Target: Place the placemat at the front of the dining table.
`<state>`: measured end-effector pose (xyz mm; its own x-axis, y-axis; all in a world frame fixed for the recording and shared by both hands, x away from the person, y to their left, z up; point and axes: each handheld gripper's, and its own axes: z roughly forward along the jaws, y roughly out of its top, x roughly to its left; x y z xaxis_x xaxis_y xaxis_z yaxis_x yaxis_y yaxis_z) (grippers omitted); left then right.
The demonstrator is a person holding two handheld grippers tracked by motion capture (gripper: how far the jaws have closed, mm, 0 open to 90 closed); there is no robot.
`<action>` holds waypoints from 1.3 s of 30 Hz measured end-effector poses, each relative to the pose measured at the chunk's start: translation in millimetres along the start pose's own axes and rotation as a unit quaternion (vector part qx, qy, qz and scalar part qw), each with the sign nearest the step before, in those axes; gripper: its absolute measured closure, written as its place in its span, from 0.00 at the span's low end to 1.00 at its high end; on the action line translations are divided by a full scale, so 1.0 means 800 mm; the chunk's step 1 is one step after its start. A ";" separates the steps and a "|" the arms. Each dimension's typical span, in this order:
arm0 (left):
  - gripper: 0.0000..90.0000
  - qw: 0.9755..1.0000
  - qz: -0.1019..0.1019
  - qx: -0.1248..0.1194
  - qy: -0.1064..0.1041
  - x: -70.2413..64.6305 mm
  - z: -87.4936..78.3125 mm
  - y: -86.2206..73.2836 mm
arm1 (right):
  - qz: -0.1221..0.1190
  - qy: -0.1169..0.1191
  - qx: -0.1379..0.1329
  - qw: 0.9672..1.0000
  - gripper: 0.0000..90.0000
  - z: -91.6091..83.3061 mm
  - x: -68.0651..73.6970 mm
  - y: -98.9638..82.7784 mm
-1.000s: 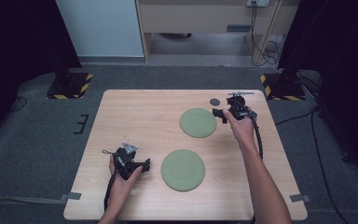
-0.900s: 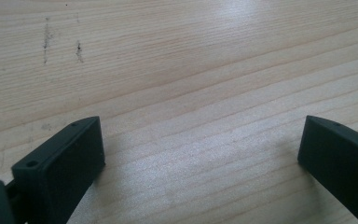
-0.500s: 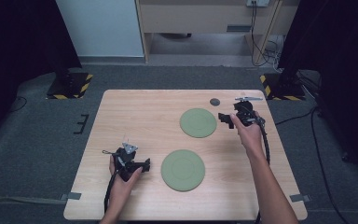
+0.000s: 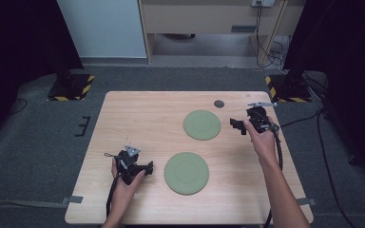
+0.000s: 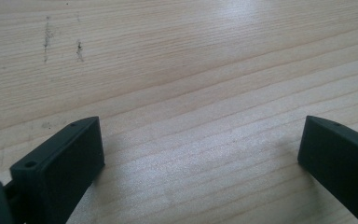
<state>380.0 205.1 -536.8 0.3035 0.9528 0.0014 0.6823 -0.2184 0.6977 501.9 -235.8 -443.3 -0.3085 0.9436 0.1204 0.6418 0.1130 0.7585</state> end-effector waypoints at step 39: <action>0.00 1.000 -0.002 0.000 0.002 -0.001 0.000 0.000 | -0.021 0.017 0.040 0.999 0.07 -0.011 -0.013 -0.075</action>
<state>380.1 204.5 -536.8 0.2992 0.9542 0.0015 0.6834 -0.2153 0.6975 460.7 -254.8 -484.4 -0.3601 0.9262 0.1121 0.6815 0.1791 0.7096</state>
